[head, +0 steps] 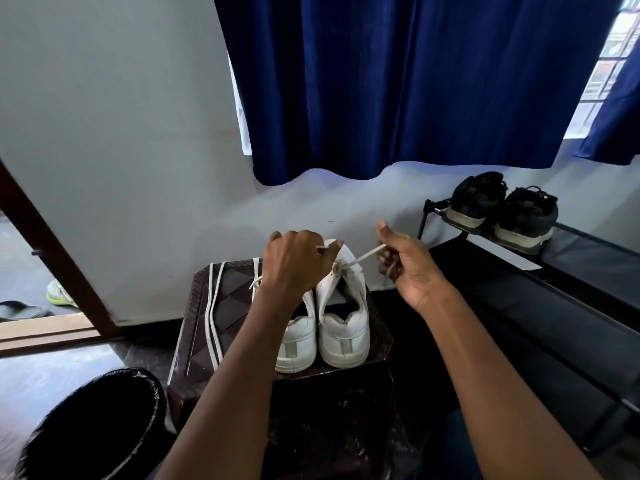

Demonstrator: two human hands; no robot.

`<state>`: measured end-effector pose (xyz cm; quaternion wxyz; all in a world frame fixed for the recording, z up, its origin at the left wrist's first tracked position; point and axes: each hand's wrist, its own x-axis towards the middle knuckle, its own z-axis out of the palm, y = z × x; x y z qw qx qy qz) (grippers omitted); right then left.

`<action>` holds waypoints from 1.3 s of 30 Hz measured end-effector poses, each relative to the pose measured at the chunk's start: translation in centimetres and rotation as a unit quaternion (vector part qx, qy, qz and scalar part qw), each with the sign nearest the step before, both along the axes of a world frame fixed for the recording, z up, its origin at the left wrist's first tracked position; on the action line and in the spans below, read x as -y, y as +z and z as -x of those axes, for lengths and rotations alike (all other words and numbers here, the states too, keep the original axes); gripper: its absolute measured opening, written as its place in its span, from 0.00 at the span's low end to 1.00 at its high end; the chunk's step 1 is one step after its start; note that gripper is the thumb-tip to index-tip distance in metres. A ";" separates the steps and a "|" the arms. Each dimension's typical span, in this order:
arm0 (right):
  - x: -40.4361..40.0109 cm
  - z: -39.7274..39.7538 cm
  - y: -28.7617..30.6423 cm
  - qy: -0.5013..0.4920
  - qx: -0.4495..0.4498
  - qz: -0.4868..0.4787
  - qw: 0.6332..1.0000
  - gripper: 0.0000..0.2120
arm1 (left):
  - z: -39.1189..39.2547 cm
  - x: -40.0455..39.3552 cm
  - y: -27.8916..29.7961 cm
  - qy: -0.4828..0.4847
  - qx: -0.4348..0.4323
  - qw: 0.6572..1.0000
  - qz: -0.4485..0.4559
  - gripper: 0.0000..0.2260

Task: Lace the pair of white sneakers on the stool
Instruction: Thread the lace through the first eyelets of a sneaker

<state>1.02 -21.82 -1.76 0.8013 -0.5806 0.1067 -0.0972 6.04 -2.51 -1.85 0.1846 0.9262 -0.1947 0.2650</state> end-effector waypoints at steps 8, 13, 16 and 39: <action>-0.8 -1.0 -1.2 -0.008 -0.006 0.162 0.987 0.22 | 0.7 1.3 1.3 -0.156 -0.285 0.839 0.436 0.31; -0.3 -0.1 -1.2 0.132 -0.018 0.357 0.925 0.15 | -0.4 0.4 0.2 -0.084 -0.183 0.939 0.279 0.22; 0.5 0.4 -1.3 0.132 -0.021 0.356 0.925 0.15 | -0.6 -0.4 -0.5 -0.021 -0.133 0.977 0.163 0.13; -0.7 -1.1 -2.8 0.116 0.060 0.403 0.906 0.09 | 1.2 -1.5 -0.5 -0.113 -0.213 0.970 0.034 0.14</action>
